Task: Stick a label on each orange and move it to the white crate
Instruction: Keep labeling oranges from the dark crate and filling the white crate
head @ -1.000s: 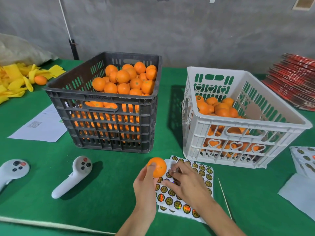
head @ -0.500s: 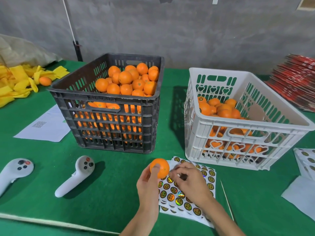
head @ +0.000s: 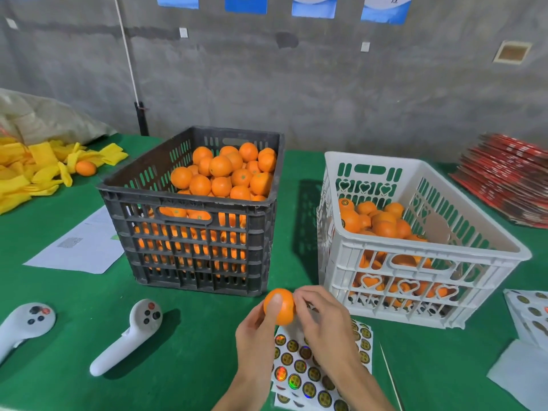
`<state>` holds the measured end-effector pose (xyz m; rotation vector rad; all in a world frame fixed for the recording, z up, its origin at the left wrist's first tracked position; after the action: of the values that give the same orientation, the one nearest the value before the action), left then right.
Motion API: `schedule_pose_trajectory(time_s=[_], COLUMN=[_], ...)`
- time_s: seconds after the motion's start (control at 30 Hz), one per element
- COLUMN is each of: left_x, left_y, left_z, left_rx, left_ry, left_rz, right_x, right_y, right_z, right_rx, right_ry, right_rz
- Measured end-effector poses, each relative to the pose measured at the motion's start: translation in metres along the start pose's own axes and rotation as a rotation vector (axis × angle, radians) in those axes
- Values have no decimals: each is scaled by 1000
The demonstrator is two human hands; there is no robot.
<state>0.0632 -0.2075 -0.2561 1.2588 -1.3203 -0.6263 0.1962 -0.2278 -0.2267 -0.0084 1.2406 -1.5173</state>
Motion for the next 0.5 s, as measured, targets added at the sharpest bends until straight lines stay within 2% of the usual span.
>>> schedule_pose_trajectory(time_s=[0.2,0.33,0.5], left_x=[-4,-3,2], left_y=[54,107,161], left_z=[-19,-55,-117], left_rx=[57,-82,-188], left_ry=[-111,-226,-509], left_rz=[-140,-423,-575], right_x=[-23,-63,-119], right_y=[-44,-61,-53], right_z=[24,48,87], right_rx=[59,237,359], right_ry=[-30,143,388], right_rz=[168,342,377])
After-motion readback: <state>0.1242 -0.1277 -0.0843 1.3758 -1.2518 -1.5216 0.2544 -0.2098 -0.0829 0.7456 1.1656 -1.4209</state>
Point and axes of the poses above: each hand's wrist, its own x-axis away from the middle knuckle, its own z-axis out of the back of the hand, y = z × x, the point moved 2 cm from there along -x, towards the middle knuckle, and after that the axes turned 15 degrees about y, right-handed, at the moved point
